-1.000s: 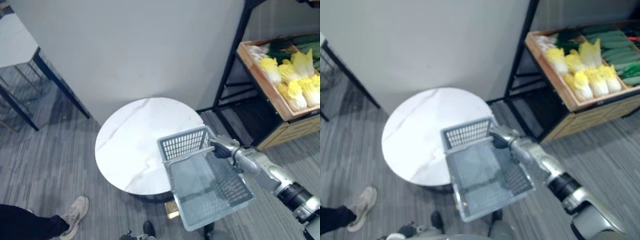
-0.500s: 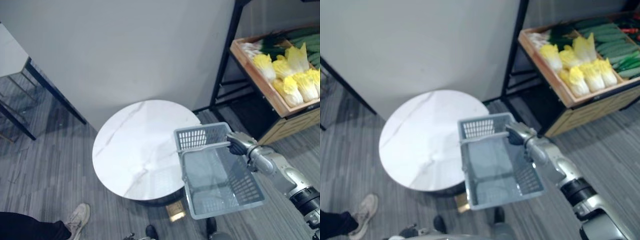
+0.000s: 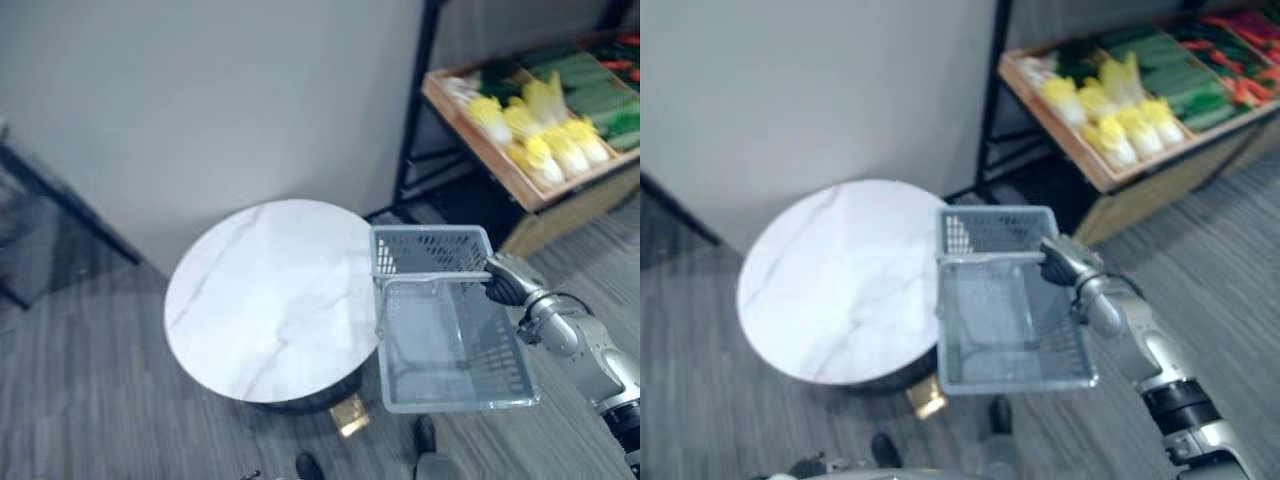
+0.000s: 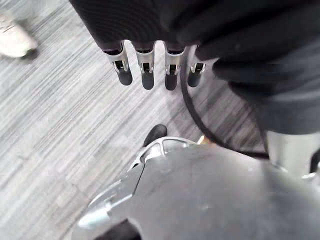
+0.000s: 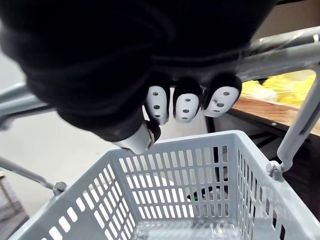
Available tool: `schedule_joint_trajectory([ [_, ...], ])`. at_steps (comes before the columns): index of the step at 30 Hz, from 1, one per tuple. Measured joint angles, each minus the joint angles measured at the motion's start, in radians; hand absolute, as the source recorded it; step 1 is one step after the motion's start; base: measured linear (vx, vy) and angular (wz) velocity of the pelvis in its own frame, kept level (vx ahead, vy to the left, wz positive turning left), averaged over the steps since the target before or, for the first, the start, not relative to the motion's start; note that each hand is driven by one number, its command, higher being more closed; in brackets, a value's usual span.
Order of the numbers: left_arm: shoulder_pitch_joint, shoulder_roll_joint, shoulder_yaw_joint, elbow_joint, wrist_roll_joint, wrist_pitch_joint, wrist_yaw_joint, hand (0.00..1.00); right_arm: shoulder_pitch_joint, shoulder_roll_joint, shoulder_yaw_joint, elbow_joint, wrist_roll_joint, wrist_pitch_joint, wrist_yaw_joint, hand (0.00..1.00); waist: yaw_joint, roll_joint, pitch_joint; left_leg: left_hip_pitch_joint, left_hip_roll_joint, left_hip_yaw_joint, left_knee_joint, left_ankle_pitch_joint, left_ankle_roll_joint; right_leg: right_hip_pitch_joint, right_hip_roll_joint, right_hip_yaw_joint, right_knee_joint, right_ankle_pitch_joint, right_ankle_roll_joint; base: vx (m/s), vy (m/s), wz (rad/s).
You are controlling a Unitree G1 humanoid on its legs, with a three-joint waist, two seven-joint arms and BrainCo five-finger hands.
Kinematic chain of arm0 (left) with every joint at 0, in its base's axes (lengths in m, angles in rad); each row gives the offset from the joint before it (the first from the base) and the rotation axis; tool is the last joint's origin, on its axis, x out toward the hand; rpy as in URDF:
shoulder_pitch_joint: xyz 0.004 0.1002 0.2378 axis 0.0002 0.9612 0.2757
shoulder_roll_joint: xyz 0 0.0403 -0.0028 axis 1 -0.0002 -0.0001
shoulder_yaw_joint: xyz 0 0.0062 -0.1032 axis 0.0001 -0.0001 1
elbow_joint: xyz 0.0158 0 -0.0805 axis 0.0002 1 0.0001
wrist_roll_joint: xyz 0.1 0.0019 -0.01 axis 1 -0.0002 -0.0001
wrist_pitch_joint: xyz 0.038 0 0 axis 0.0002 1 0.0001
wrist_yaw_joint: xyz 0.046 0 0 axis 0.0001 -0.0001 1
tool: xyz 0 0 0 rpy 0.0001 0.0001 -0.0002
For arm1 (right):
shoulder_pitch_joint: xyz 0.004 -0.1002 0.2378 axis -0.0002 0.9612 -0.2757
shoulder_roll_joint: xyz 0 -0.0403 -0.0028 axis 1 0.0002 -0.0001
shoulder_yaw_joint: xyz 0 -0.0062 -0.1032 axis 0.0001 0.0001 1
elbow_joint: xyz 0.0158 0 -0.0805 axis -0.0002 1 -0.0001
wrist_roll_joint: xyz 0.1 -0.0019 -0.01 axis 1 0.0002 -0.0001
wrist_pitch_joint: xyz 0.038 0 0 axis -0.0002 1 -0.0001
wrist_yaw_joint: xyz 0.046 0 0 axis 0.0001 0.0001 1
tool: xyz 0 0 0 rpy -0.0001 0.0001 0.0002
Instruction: Pick vegetable in the basket
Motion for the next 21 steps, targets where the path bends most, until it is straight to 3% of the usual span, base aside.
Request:
schedule_joint_trajectory([
  [1,-0.016,0.026,0.009,-0.011,0.001,0.000,-0.005,0.00,-0.009,0.006,0.011,0.004,-0.001,-0.001,0.000,1.00,0.009,-0.026,0.004,-0.009,0.017,0.018,0.075,-0.055,0.000,-0.004,-0.007,-0.082,0.008,0.047,-0.025,-0.01,0.087,-1.53],
  [2,-0.019,0.021,0.010,0.026,0.002,0.005,-0.009,0.00,-0.030,0.015,0.028,0.011,-0.005,-0.001,0.000,1.00,0.027,0.000,-0.005,-0.001,0.062,0.072,0.061,-0.074,0.020,0.048,0.064,-0.079,-0.168,0.188,-0.066,-0.10,0.108,-1.74],
  [3,-0.022,0.014,0.012,0.041,0.002,0.006,-0.009,0.00,-0.042,0.023,0.031,0.008,-0.006,-0.002,0.000,1.00,0.034,0.008,0.001,0.028,0.074,0.138,0.037,-0.065,0.029,0.057,0.060,-0.100,-0.129,0.154,-0.077,-0.11,0.097,-1.79],
  [4,-0.018,0.011,-0.004,0.041,0.002,0.008,-0.009,0.00,-0.049,0.023,0.033,0.004,-0.006,-0.002,-0.002,1.00,0.022,0.006,0.000,0.057,0.066,0.190,0.018,-0.062,0.034,0.065,0.015,-0.161,0.071,-0.003,-0.081,-0.02,0.141,-1.44],
  [5,-0.018,0.010,-0.017,0.045,0.001,0.010,-0.010,0.00,-0.058,0.026,0.033,0.018,-0.003,-0.001,-0.003,1.00,0.022,-0.003,-0.005,0.076,0.059,0.233,0.025,-0.063,0.035,0.113,-0.023,-0.195,0.144,-0.067,-0.025,0.07,0.100,-1.54],
  [7,-0.021,0.026,-0.032,0.045,0.001,0.011,-0.009,0.00,-0.104,0.030,0.064,0.034,-0.004,0.003,-0.003,1.00,0.029,-0.025,-0.020,0.062,0.054,0.307,0.044,-0.064,0.037,0.181,-0.046,-0.206,0.091,-0.062,0.012,0.06,0.004,-1.32],
  [8,-0.025,0.028,-0.032,0.045,0.001,0.012,-0.009,0.00,-0.145,0.030,0.097,0.035,-0.006,0.001,-0.003,1.00,0.030,-0.032,-0.022,0.048,0.058,0.357,0.055,-0.065,0.038,0.214,-0.048,-0.221,0.003,-0.062,0.059,-0.03,-0.148,-1.35],
  [10,-0.039,0.027,-0.032,0.054,0.002,0.016,-0.010,0.00,-0.189,0.031,0.144,0.037,-0.005,0.000,-0.003,1.00,0.040,-0.042,-0.026,0.039,0.065,0.433,0.077,-0.064,0.038,0.239,-0.036,-0.255,-0.143,-0.054,0.060,-0.06,-0.169,-1.28],
  [13,-0.054,0.012,-0.028,0.079,0.003,0.016,-0.009,0.00,-0.196,0.035,0.175,0.037,-0.004,-0.018,-0.003,1.00,0.042,-0.022,-0.023,0.041,0.095,0.510,0.133,-0.062,0.034,0.269,0.004,-0.284,-0.301,-0.052,0.062,-0.08,-0.317,-0.83],
  [14,-0.055,0.007,-0.016,0.083,0.005,0.017,-0.009,0.00,-0.194,0.035,0.184,0.037,-0.004,-0.017,-0.003,1.00,0.035,-0.004,-0.023,0.040,0.129,0.531,0.162,-0.057,0.027,0.282,0.036,-0.277,-0.355,-0.041,0.078,-0.08,-0.293,-0.60],
  [16,-0.050,0.000,-0.002,0.083,0.013,0.021,-0.009,0.00,-0.188,0.031,0.184,0.037,-0.004,-0.016,-0.003,1.00,0.022,0.018,-0.021,0.040,0.174,0.531,0.203,-0.054,0.023,0.293,0.068,-0.275,-0.371,-0.037,0.077,-0.09,-0.215,-0.25],
  [19,-0.048,-0.011,0.028,0.078,0.025,0.021,-0.008,0.00,-0.182,0.016,0.175,0.030,-0.004,-0.016,-0.003,1.00,0.025,0.043,-0.017,0.044,0.285,0.519,0.318,-0.047,0.017,0.302,0.128,-0.244,-0.381,-0.043,0.062,-0.11,-0.135,-0.32],
  [21,-0.039,-0.019,0.053,0.066,0.024,0.020,-0.006,0.00,-0.174,0.015,0.175,0.017,-0.003,-0.017,-0.003,1.00,0.025,0.054,-0.010,0.041,0.325,0.449,0.372,-0.026,0.013,0.305,0.146,-0.214,-0.381,-0.042,0.046,-0.10,-0.099,-0.49],
])
